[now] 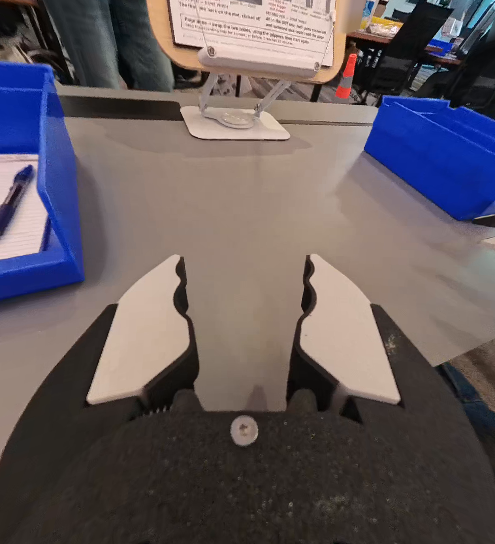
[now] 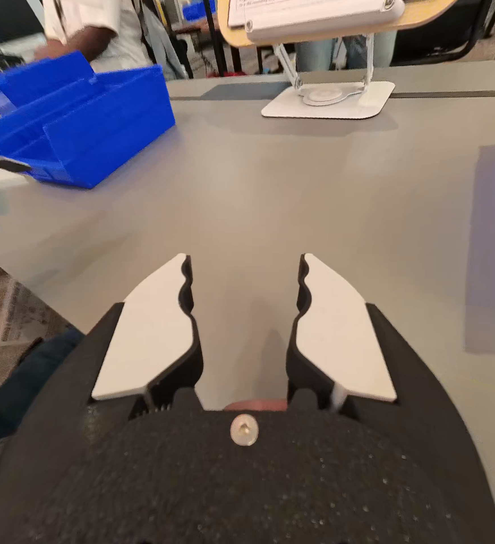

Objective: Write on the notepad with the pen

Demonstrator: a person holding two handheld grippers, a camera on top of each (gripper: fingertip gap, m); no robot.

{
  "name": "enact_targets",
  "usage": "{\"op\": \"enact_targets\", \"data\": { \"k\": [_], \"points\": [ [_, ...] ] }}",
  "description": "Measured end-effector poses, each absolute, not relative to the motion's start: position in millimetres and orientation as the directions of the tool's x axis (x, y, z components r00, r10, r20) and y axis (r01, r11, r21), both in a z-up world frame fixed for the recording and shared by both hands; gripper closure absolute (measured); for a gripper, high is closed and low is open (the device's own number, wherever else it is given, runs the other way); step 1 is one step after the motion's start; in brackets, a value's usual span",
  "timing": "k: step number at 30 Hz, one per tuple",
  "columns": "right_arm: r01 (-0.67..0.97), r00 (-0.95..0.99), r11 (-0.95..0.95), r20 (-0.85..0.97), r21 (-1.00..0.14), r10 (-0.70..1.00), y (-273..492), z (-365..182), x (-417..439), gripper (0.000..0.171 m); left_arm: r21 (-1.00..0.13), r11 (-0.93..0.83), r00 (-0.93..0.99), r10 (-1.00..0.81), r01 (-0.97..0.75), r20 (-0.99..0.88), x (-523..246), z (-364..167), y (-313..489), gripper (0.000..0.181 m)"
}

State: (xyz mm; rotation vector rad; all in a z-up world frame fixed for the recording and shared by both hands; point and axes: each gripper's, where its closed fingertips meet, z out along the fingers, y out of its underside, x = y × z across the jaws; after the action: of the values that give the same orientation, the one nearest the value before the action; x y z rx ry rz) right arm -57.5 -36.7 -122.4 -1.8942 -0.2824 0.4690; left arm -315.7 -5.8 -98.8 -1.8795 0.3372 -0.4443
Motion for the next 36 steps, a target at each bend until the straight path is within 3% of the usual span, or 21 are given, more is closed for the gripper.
{"op": "enact_targets", "data": {
  "k": [2, 4, 18, 36],
  "points": [
    [-0.118, 0.854, -0.333, -0.267, -0.935, 0.447, -45.3, -114.8, -65.9, 0.113, -0.948, -0.315, 0.892, -0.441, -0.054, 0.096, -311.6, -105.0, -9.6, 0.109],
    [-0.148, 0.842, -0.320, -0.289, -0.936, 0.455, -45.5, -108.0, -68.8, 0.111, -0.945, -0.316, 0.884, -0.461, -0.081, 0.078, -304.1, -108.5, -11.7, 0.108],
    [-0.061, 0.880, -0.318, -0.202, -0.946, 0.431, -29.9, -120.4, -63.4, 0.111, -0.918, -0.374, 0.885, -0.462, -0.131, 0.062, -307.1, -127.0, -13.9, 0.107],
    [-0.097, 0.866, -0.343, -0.249, -0.934, 0.434, -29.6, -121.9, -61.6, 0.114, -0.893, -0.423, 0.878, -0.473, -0.152, 0.075, -305.7, -137.0, -13.4, 0.107]
  ]
}}
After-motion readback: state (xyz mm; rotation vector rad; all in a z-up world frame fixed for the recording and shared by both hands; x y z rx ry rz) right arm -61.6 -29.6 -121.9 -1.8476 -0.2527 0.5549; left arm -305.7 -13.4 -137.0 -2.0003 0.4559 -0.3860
